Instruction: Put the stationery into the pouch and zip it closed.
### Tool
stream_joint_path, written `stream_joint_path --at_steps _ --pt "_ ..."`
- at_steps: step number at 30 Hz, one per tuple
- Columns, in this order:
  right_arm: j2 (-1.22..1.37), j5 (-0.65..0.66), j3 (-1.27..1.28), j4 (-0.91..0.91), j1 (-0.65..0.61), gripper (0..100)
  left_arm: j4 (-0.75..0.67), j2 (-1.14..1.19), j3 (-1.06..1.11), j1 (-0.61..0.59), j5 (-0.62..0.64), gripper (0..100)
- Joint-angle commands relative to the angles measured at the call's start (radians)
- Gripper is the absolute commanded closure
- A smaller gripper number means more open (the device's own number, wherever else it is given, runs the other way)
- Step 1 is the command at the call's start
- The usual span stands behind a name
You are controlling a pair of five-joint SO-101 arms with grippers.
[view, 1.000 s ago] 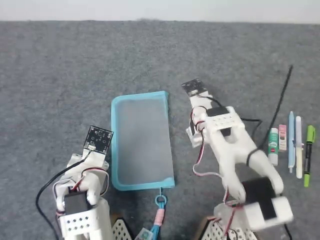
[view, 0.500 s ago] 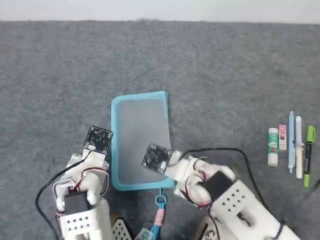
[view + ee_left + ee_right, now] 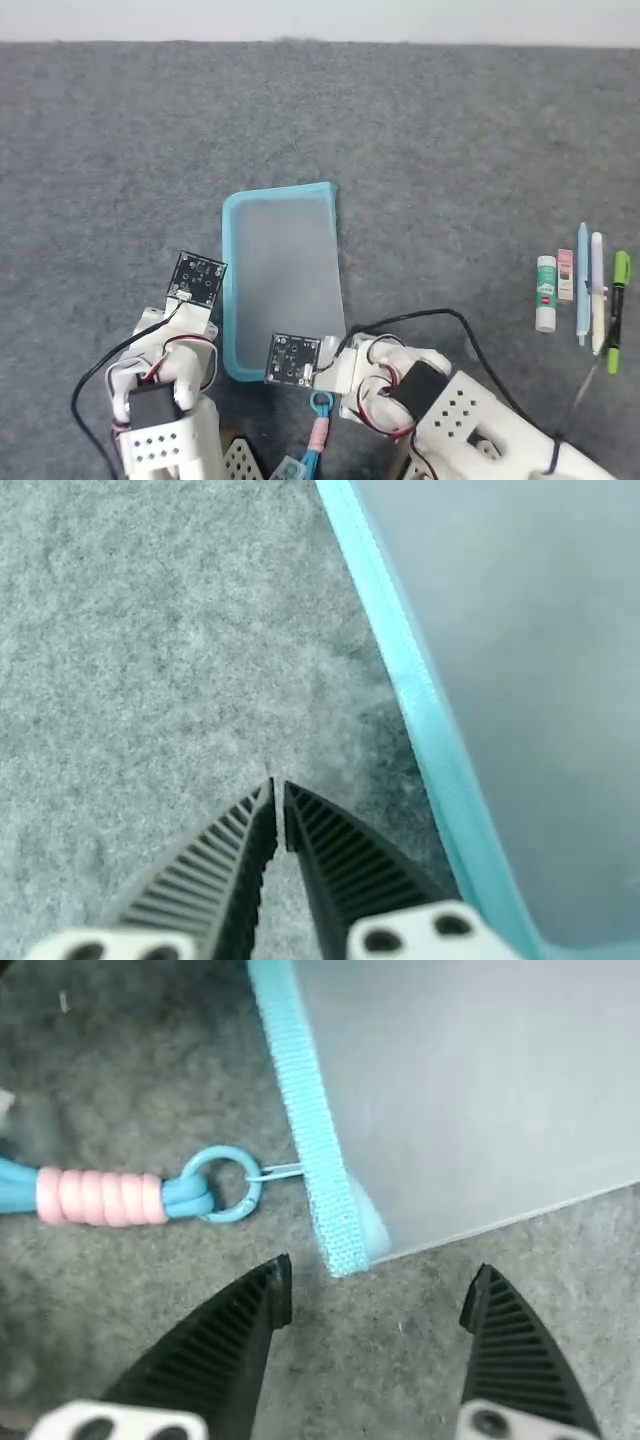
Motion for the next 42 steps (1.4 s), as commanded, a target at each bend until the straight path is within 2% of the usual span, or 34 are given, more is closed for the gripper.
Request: stream_joint_path --at_steps 1,13,19,22,28,33,36,39,42 --pt "-0.021 -0.071 -0.009 -0.059 0.019 72.1 0.003 -0.008 -0.005 -0.002 -0.011 99" --pt "-0.013 -0.109 -0.003 -0.096 0.019 72.3 0.003 -0.008 -0.005 -0.002 -0.011 99" --pt "0.17 -0.121 -0.023 -0.208 0.033 72.3 0.003 -0.008 -0.005 -0.002 -0.011 99" --pt "0.311 -0.16 -0.104 -0.259 0.127 72.3 0.003 -0.008 -0.005 -0.002 -0.011 99" --pt "0.59 -0.238 -0.301 -0.372 0.421 72.4 0.003 -0.008 -0.005 -0.002 -0.011 99" --pt "0.769 -0.244 -0.466 -0.42 0.562 72.4 0.003 -0.008 -0.005 -0.002 -0.011 99" --pt "0.816 -0.244 -0.508 -0.41 0.587 72.4 0.003 -0.008 -0.005 -0.002 -0.011 99" --pt "0.78 -0.247 -0.473 -0.369 0.553 72.3 0.003 -0.008 -0.005 -0.002 -0.011 99" --pt "0.676 -0.362 -0.463 -0.254 0.526 72.3 0.003 -0.008 -0.005 -0.002 -0.011 99"
